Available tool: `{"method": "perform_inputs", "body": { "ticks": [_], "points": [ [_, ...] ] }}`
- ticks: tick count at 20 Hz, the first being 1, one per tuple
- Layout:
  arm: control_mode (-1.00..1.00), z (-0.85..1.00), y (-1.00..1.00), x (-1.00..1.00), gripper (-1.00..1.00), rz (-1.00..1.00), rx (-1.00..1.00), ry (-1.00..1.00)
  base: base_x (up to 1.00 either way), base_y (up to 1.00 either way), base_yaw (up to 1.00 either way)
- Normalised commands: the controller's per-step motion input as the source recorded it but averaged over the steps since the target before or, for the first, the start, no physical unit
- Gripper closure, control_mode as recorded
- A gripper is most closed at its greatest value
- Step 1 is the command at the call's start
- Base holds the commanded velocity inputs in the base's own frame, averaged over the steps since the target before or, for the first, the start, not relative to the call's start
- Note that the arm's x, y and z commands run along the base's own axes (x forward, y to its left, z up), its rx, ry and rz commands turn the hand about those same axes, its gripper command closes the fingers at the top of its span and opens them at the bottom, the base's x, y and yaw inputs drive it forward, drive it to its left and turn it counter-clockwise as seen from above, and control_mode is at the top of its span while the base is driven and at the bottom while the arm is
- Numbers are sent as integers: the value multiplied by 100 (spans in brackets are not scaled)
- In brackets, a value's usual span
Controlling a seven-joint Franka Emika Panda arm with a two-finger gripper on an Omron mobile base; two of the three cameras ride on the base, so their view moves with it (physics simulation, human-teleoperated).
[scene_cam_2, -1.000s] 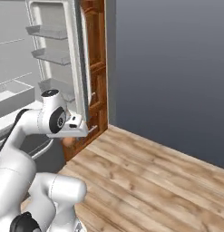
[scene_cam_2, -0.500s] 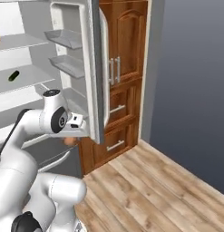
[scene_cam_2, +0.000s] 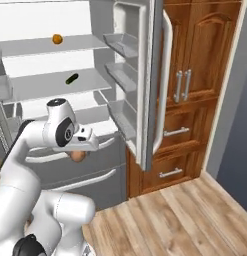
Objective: Place the onion in the correct fridge rack based on whether it is a fruit or vegetable. Finally, close the fridge door.
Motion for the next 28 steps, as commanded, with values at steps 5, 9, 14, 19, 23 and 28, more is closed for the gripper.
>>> {"method": "perform_inputs", "body": {
  "ticks": [5,9,14,19,23,28],
  "points": [
    [100,0,0,0,100,0,0,0,86,-21,45],
    [100,0,0,0,100,0,0,0,65,-10,45],
    [100,0,0,0,100,0,0,0,40,-22,42],
    [100,0,0,0,100,0,0,0,29,-47,35],
    [100,0,0,0,100,0,0,0,48,-21,32],
    [100,0,0,0,100,0,0,0,58,-11,19]
  ]
}}
